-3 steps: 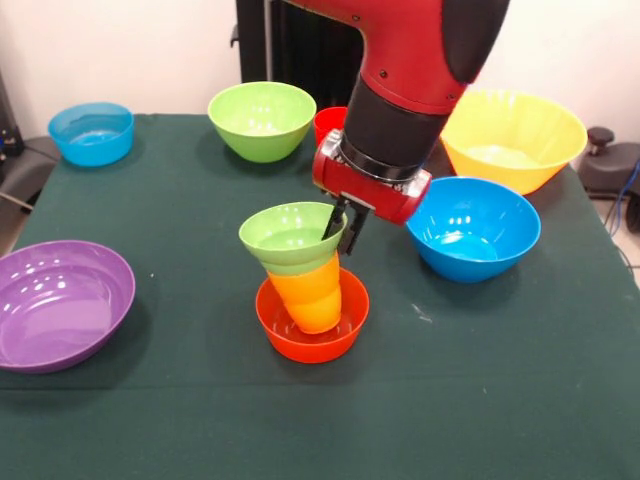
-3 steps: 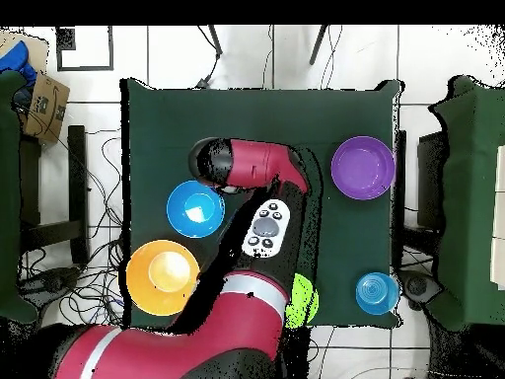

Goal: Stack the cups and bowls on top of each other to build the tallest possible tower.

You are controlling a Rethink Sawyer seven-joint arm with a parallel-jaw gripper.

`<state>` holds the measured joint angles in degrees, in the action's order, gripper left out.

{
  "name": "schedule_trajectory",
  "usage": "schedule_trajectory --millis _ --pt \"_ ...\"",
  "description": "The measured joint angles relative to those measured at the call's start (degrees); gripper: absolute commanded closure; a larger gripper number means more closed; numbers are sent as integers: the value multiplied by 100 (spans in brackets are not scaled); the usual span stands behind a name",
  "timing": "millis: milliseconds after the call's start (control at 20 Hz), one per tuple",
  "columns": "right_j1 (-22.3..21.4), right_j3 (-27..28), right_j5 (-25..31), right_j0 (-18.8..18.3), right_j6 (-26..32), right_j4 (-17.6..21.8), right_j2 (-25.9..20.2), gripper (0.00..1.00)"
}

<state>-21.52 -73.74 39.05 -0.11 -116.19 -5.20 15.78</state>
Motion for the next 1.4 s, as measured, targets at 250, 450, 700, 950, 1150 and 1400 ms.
schedule_trajectory --millis 250,450,700,950,1150,1400 --pt "-212 -218 -1 -293 0 -59 -394 100" --pt "-317 -332 -4 -450 0 -55 -625 100" --pt "-353 -372 -137 -486 0 -54 -711 100" --pt "-372 -369 -459 -439 0 19 -696 100" --pt "-330 -303 -514 -203 0 296 -485 100" --pt "-198 -92 -514 152 0 742 -225 100"
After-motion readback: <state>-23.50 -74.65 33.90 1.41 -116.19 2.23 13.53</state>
